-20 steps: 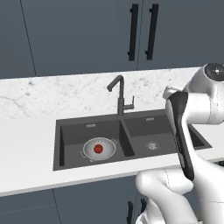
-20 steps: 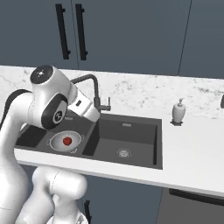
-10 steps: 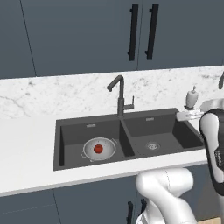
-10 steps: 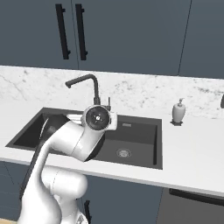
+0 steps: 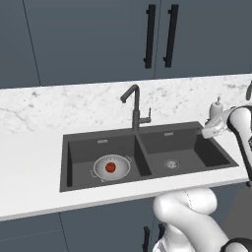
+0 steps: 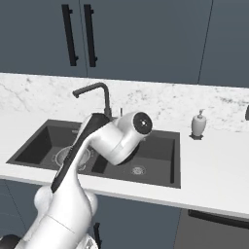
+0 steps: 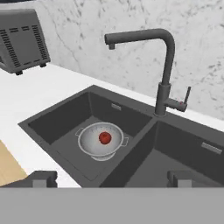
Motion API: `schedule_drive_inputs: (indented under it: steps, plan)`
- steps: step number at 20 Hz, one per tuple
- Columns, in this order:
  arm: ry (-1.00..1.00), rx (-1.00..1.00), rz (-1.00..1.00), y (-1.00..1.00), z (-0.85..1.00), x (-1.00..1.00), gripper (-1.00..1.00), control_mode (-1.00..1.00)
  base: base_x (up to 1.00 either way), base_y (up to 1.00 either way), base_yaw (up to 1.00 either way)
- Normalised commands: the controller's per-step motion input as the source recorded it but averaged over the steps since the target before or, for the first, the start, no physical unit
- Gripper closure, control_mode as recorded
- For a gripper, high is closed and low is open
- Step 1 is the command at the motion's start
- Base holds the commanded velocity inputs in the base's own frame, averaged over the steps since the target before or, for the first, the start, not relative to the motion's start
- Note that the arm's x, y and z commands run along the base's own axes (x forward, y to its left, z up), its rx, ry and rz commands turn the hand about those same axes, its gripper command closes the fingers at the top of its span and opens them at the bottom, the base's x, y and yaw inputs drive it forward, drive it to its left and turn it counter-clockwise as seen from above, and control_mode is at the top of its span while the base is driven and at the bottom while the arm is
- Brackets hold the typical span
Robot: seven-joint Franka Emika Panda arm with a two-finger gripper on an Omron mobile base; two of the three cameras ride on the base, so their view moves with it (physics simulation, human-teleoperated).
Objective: Put the colander in the sink, put the apple in the colander, and turn on the sink faucet and pour water over the colander.
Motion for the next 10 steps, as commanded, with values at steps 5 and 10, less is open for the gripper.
schedule_drive_inputs:
  steps: [5, 10]
  plan:
    - [-0.07, -0.09, 0.00, 0.04, -0.23, 0.48, -1.00, -1.00, 0.00, 0.00, 0.00]
    - [-0.27, -0.01, 0.00, 0.04, -0.32, 0.40, -1.00, -1.00, 0.00, 0.00, 0.00]
